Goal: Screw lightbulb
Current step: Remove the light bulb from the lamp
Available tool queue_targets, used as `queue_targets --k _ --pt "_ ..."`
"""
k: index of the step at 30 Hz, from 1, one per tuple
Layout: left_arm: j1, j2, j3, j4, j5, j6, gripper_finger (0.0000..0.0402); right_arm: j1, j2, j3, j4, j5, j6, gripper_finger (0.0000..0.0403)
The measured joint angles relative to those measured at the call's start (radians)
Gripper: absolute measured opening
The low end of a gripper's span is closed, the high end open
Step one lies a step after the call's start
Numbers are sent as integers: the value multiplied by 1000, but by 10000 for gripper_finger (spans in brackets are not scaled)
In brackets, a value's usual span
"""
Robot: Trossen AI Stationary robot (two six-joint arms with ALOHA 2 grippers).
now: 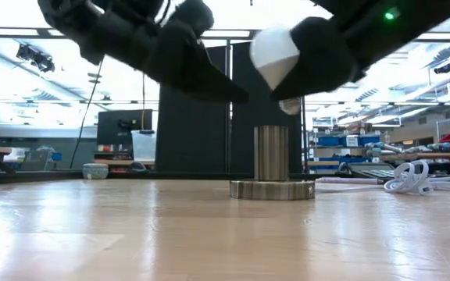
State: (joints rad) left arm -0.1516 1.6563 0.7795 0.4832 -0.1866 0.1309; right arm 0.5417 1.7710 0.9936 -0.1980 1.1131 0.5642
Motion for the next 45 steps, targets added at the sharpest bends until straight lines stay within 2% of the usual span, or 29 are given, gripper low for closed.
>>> queue_targets --k 4,8,10,19,24,28,35,40,45 --pt "0 -89 0 -61 1 1 305 -34 -8 0 194 -106 -199 158" --pt "-2 -113 -1 -72 15 24 305 -66 -10 0 371 -182 -370 158" --pt "-3 -113 -2 -73 41 26 305 -77 -11 -1 398 -205 -405 158" --pt "-16 -120 -3 -92 48 57 305 -109 -19 -2 393 -267 -409 158" --pt "-17 -178 5 -137 22 68 305 -112 -74 1 368 -268 -419 158" --pt "-20 -203 5 -163 24 76 305 -129 -88 2 351 -316 -433 158" --pt "-23 -239 3 -333 -11 69 305 -128 -118 2 227 -314 -381 158" --pt "-30 -239 2 -293 -5 65 305 -136 -116 1 239 -372 -379 158" --pt "-33 -239 2 -232 19 65 305 -158 -115 2 256 -385 -382 158"
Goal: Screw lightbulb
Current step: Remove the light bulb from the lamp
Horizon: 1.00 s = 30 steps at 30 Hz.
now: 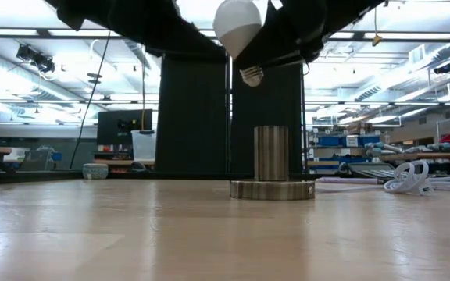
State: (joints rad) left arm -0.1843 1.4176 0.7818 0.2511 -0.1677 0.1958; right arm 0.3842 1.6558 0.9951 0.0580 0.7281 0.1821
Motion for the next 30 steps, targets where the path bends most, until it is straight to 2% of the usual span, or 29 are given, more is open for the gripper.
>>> queue_targets --k 6,12,22,30 --pt "-2 31 0 82 32 1 305 -33 0 0 63 -81 -20 158" --pt "-1 65 0 175 16 2 301 -48 0 0 85 -142 -25 158" --pt "-2 65 0 195 5 6 234 -46 1 -1 90 -154 -33 158" --pt "-2 65 -1 197 5 6 226 -46 1 -2 98 -167 -24 158"
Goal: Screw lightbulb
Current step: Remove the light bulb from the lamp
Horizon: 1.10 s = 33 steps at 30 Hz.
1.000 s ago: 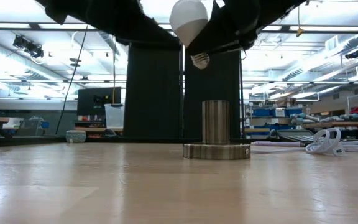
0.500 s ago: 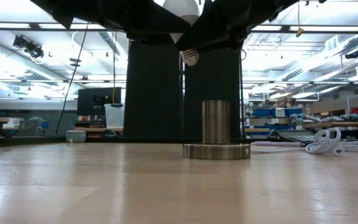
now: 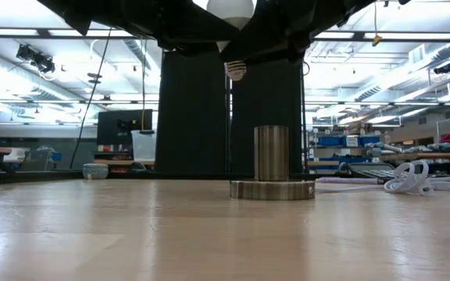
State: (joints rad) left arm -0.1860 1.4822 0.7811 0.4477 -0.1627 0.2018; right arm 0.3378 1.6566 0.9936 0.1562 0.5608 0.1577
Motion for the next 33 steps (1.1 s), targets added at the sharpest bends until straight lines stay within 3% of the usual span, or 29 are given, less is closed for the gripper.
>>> queue_targets --k 15,27,33 --pt "3 0 0 -72 -22 -2 222 20 1 0 -111 -20 41 260" --pt "3 0 0 -90 -35 -27 222 21 2 0 -172 -6 80 264" --pt "3 0 1 -153 -140 -54 221 19 2 0 -173 11 94 263"
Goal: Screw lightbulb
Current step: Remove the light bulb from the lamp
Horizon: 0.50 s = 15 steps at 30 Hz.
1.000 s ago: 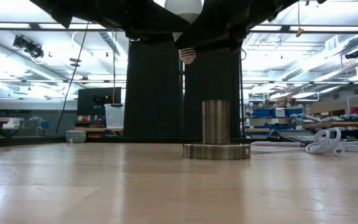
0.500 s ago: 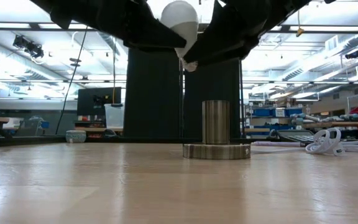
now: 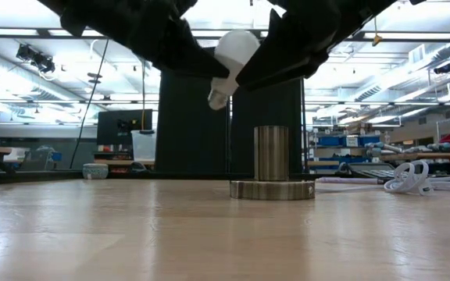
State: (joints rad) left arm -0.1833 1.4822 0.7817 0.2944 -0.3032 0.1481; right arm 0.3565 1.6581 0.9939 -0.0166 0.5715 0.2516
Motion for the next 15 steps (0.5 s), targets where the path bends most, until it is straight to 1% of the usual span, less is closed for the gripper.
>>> queue_targets --k 2,8,10,15 --pt "0 0 0 -24 -18 -3 216 0 0 0 0 6 0 263" --pt "0 0 0 -27 -1 -10 200 -8 0 0 12 5 0 263" --pt "1 0 0 -30 13 -22 198 -18 0 0 36 -21 -3 263" --pt "1 -2 0 -39 17 -26 198 -59 0 -1 78 -131 -13 257"
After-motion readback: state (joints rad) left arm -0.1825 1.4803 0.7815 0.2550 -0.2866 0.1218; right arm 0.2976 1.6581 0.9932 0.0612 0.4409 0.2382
